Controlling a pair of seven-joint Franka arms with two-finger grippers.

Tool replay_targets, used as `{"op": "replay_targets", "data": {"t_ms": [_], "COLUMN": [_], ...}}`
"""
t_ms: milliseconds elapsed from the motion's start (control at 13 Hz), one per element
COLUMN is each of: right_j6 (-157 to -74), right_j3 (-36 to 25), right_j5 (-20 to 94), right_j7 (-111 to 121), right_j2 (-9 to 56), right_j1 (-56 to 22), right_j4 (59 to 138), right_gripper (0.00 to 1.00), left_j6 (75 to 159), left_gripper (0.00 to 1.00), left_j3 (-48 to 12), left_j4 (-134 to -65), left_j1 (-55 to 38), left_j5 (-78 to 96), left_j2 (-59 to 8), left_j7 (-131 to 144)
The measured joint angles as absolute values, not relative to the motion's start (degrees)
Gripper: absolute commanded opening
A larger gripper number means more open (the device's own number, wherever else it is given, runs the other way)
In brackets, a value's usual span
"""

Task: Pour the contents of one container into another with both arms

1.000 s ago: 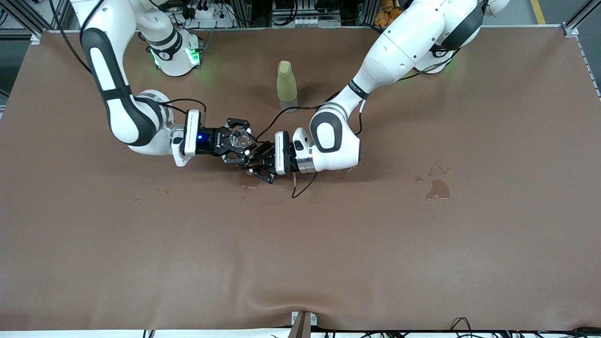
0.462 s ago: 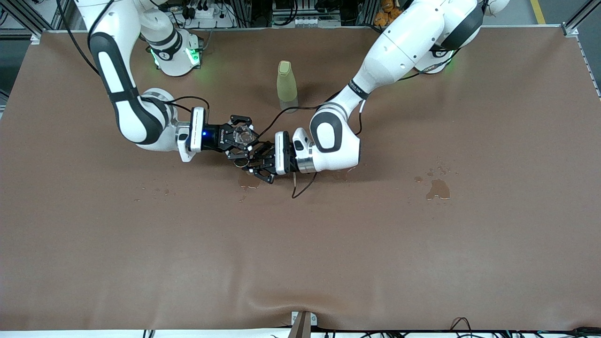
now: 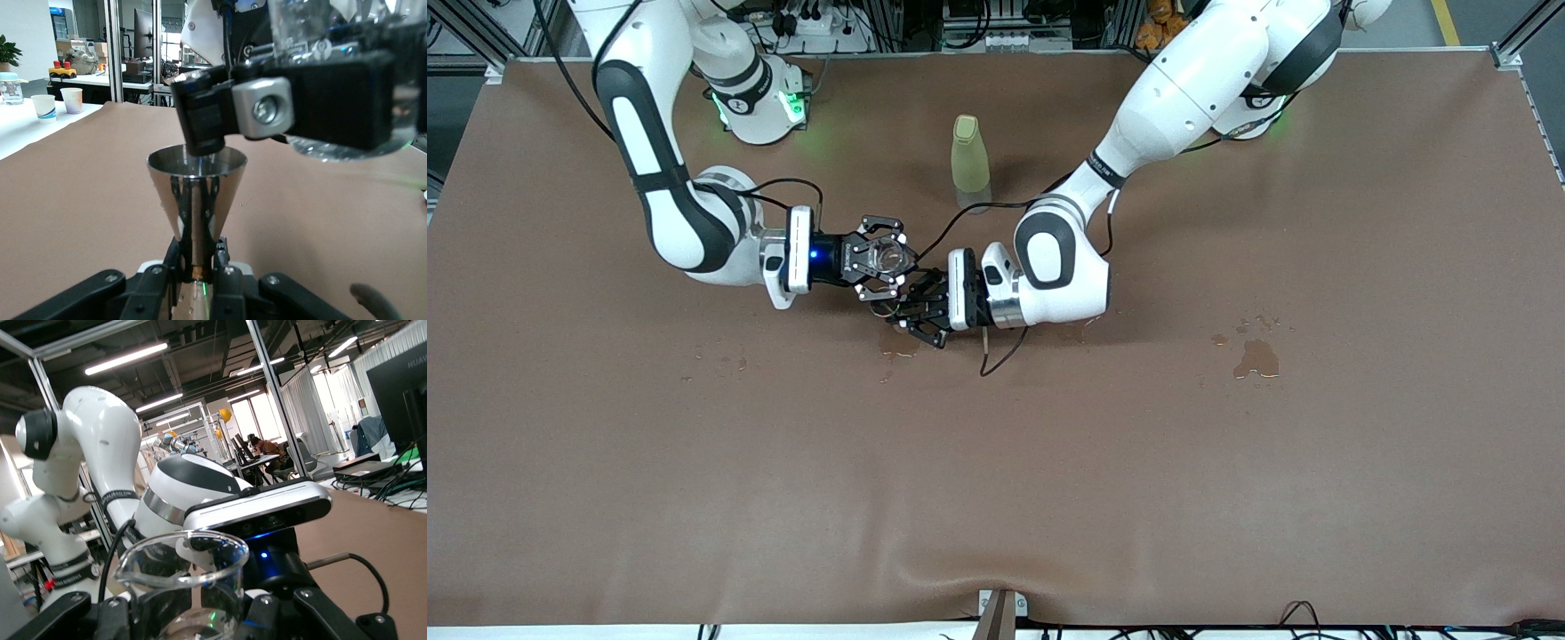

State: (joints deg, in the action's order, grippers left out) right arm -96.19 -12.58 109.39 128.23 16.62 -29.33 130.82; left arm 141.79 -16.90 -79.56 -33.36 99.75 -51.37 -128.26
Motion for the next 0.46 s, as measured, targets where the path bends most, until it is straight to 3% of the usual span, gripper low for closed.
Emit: {"op": "replay_targets", "data": {"t_ms": [462], "right_j6": [-96.1], "right_j3": [-12.6], "right_j5": [109.6], "right_j7": [116.5], "right_j2": [14.8], "right_j1": [-29.3], "right_j4": [130.9], "right_gripper": [0.00], "left_j6": [141.8], "left_gripper": [0.00], "left_j3": [-16.9], "left_j4": [-79.6], "left_j1": [-33.4], "left_j5": [99.7], "left_j2": [-51.4], "left_j7": [-128.3]}}
